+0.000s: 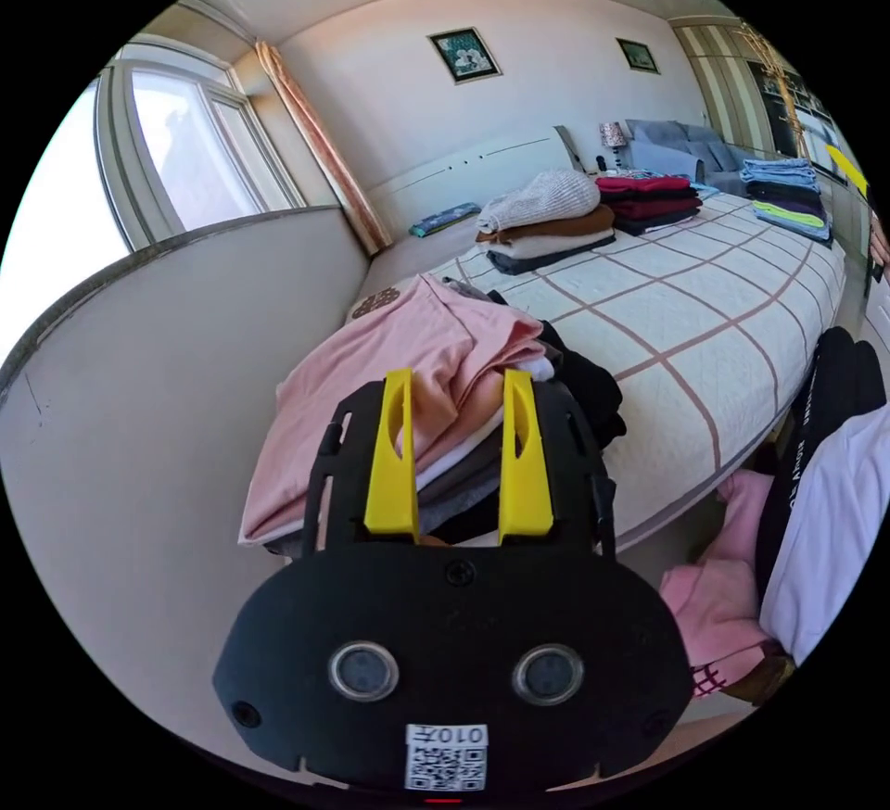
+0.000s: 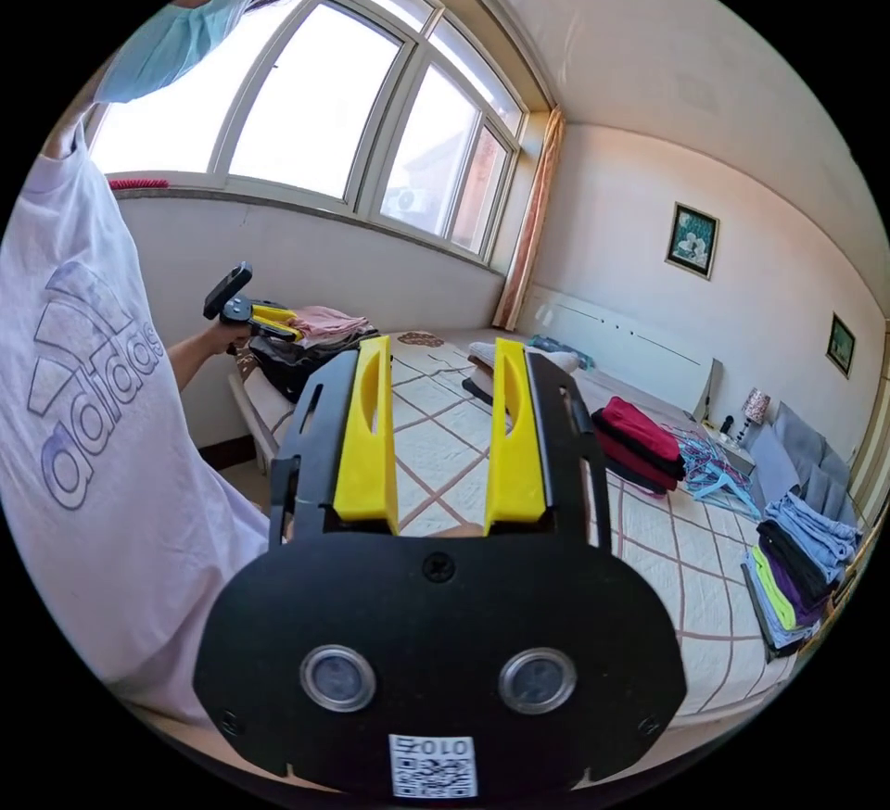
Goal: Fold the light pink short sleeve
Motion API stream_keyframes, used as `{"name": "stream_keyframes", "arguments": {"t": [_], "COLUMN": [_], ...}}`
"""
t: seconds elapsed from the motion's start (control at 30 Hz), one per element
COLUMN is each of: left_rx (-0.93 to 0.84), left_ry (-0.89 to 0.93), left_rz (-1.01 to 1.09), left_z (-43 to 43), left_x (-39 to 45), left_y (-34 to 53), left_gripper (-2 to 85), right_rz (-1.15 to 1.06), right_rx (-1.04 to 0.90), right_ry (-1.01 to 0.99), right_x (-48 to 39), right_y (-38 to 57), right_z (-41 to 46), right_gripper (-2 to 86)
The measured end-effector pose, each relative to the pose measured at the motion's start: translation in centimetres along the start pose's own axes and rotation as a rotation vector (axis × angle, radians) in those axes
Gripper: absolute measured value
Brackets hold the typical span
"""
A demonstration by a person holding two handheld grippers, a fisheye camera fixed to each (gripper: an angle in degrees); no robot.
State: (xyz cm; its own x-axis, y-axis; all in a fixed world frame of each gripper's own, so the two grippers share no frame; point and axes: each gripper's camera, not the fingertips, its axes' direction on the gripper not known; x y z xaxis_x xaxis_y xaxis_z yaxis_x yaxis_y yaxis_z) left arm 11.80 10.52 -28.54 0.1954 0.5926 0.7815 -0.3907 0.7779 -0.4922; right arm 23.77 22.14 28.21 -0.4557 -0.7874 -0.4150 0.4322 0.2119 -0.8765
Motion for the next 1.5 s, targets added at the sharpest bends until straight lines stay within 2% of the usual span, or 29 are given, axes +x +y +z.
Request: {"name": "stream_keyframes", "arguments": {"t": [0.1, 0.2, 0.27, 0.4, 0.63, 0.73, 0.97, 1.1, 1.37, 1.5], "left_rx": [0.000, 0.039, 0.125, 0.160, 0.073, 0.050, 0.052, -0.004, -0.153, -0.141], "left_ry": [0.035, 0.144, 0.256, 0.348, 0.207, 0.223, 0.394, 0.392, 0.216, 0.131], "left_rz": [-0.085, -0.249, -0.420, -0.548, -0.348, -0.346, -0.463, -0.461, -0.268, -0.256], "left_z": [0.0, -0.2, -0.3, 0.9, 1.9, 2.0, 3.1, 4.3, 4.3, 4.3], "left_x": [-1.9, -5.2, -8.7, -11.9, -9.9, -10.4, -13.8, -13.7, -9.8, -9.0], "left_y": [0.1, 0.7, 2.0, 3.2, 0.1, -0.5, -0.4, -0.6, -3.1, -3.3], "left_gripper": [12.3, 10.7, 9.7, 8.8, 8.7, 8.9, 9.8, 10.3, 10.2, 8.4], "right_rz": [0.017, 0.029, 0.034, 0.058, 0.073, 0.074, 0.081, 0.075, 0.094, 0.091], "right_rx": [0.005, 0.004, -0.003, -0.020, -0.040, -0.046, -0.054, -0.056, -0.048, -0.050], "right_ry": [-0.028, -0.020, -0.011, -0.009, -0.005, 0.002, 0.008, 0.016, 0.024, 0.022], "right_x": [0.4, 0.9, 1.1, 1.7, 2.7, 3.1, 3.9, 4.2, 5.4, 5.6], "right_y": [1.2, 2.3, 2.9, 4.5, 6.4, 6.9, 8.2, 8.8, 9.7, 10.0], "right_z": [0.1, 0.4, 0.6, 1.2, 2.3, 2.6, 3.5, 3.7, 3.7, 3.9], "right_gripper": [15.5, 14.3, 14.0, 13.8, 13.6, 13.5, 13.4, 13.4, 13.2, 13.1]}}
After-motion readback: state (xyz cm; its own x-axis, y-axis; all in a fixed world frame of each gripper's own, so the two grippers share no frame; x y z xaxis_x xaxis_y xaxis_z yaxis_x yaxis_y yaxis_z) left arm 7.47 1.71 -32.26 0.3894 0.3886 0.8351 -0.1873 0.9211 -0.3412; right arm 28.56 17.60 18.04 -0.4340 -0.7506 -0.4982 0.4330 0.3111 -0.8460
